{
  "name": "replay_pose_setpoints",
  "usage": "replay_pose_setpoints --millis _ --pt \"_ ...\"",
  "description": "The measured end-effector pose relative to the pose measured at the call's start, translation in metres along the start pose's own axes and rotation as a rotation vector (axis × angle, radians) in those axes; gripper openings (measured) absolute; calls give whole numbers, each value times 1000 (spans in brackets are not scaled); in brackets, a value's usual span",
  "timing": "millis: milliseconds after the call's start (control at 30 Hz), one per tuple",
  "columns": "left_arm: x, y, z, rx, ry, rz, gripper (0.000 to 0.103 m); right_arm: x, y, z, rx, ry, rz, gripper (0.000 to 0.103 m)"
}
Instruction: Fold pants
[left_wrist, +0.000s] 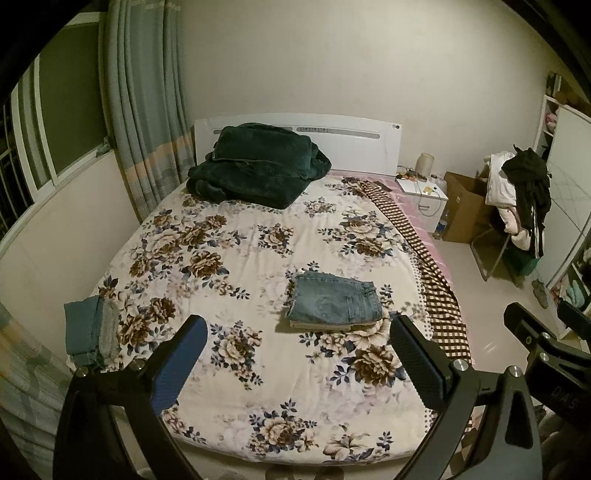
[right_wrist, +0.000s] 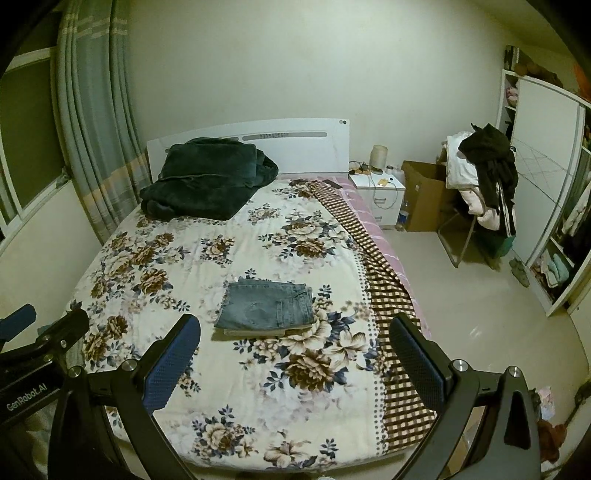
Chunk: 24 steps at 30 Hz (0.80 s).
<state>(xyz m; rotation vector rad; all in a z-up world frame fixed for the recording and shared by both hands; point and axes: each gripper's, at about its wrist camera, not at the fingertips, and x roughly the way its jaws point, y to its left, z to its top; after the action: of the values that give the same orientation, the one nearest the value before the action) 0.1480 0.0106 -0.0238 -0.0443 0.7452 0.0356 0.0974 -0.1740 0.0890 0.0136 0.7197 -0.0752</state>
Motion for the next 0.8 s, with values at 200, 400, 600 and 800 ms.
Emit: replay_pose_setpoints --millis 200,400,600,800 --pt "4 2 7 -13 12 -4 101 0 0 0 1 -1 1 103" --pt "5 4 9 -12 14 -7 101 3 1 -2 -1 2 2 103" --pt "4 3 8 -21 19 -9 101 5 1 -3 0 1 4 103" --pt "5 2 6 -21 21 -4 101 10 1 -6 -2 8 16 103"
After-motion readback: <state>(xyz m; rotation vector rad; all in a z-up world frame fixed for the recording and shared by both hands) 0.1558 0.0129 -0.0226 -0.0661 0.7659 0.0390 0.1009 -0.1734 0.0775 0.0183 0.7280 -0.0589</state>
